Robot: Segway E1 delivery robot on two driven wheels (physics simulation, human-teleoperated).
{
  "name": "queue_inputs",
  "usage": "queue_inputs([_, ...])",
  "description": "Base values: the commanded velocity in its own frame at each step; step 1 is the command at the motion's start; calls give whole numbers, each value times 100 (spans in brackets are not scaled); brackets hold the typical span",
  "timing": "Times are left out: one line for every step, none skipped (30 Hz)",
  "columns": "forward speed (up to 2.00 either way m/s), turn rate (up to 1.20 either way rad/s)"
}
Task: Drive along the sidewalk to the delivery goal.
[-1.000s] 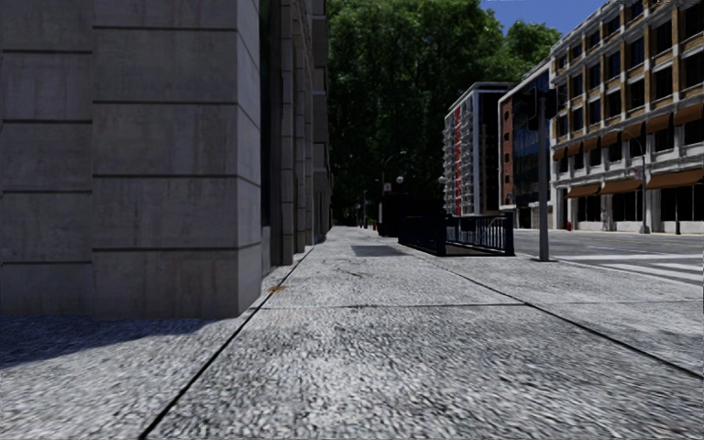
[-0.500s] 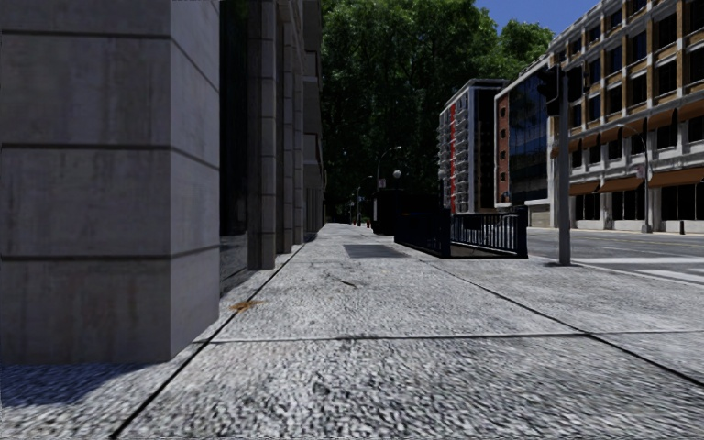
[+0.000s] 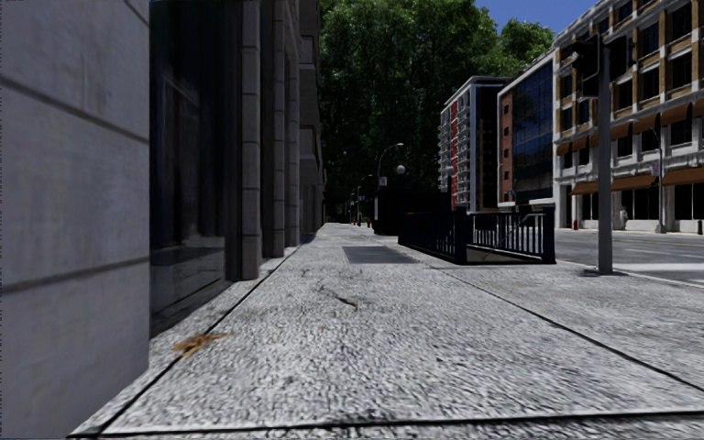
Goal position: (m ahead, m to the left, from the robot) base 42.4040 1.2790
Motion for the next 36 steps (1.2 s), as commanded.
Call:
queue_inputs([200,0])
queue_inputs([200,0])
queue_inputs([200,0])
queue_inputs([200,0])
queue_inputs([200,0])
queue_inputs([200,0])
queue_inputs([200,0])
queue_inputs([200,0])
queue_inputs([200,0])
queue_inputs([200,2])
queue_inputs([200,49])
queue_inputs([200,63])
queue_inputs([200,67])
queue_inputs([200,67])
queue_inputs([200,26])
queue_inputs([200,5])
queue_inputs([200,1])
queue_inputs([200,0])
queue_inputs([200,0])
queue_inputs([200,0])
queue_inputs([200,0])
queue_inputs([200,0])
queue_inputs([200,0])
queue_inputs([200,0])
queue_inputs([200,0])
queue_inputs([200,0])
queue_inputs([200,0])
queue_inputs([200,0])
queue_inputs([200,0])
queue_inputs([200,0])
queue_inputs([200,0])
queue_inputs([200,0])
queue_inputs([200,14])
queue_inputs([200,14])
queue_inputs([200,27])
queue_inputs([200,33])
